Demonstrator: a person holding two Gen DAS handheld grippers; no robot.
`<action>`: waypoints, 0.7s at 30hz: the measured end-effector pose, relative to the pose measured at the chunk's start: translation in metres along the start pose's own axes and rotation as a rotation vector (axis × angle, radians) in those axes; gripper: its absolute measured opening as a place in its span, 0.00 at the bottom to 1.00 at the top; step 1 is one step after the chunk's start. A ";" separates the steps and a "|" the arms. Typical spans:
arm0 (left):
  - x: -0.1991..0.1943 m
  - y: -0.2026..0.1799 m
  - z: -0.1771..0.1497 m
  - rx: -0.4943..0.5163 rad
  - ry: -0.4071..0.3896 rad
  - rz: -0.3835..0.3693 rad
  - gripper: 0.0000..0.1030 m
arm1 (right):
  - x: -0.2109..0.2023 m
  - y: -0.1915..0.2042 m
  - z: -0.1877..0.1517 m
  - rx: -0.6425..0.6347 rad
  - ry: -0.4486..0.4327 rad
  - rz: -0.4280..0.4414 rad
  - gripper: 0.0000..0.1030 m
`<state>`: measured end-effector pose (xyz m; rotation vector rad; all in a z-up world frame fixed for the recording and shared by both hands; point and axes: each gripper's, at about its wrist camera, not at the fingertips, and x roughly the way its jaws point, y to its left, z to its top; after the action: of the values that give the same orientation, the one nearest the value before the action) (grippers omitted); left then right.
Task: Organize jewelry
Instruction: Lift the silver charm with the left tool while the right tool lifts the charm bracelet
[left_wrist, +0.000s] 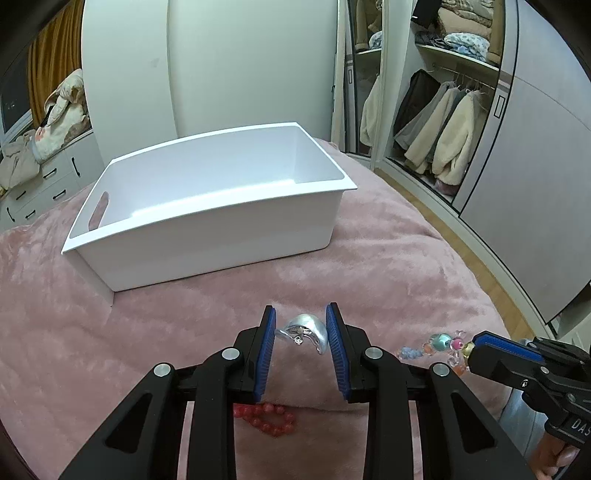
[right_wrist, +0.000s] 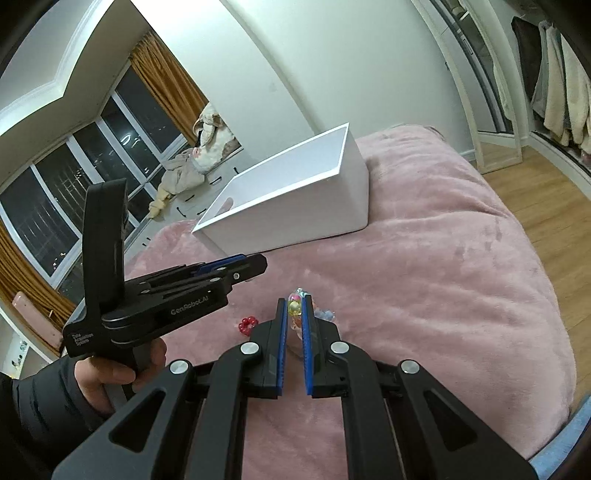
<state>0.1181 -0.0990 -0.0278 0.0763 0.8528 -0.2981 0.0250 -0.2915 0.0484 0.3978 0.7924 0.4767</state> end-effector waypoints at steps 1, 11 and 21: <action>0.000 0.000 -0.001 0.001 -0.002 -0.001 0.32 | 0.001 0.000 0.000 -0.001 0.000 -0.007 0.08; -0.005 0.009 -0.002 0.030 -0.020 0.025 0.32 | 0.018 0.004 0.010 -0.033 0.018 -0.094 0.08; -0.018 0.036 0.020 0.012 -0.048 0.015 0.32 | 0.033 0.021 0.037 -0.077 0.009 -0.143 0.08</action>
<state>0.1324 -0.0638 -0.0029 0.0862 0.8031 -0.2897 0.0678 -0.2624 0.0639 0.2657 0.8023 0.3742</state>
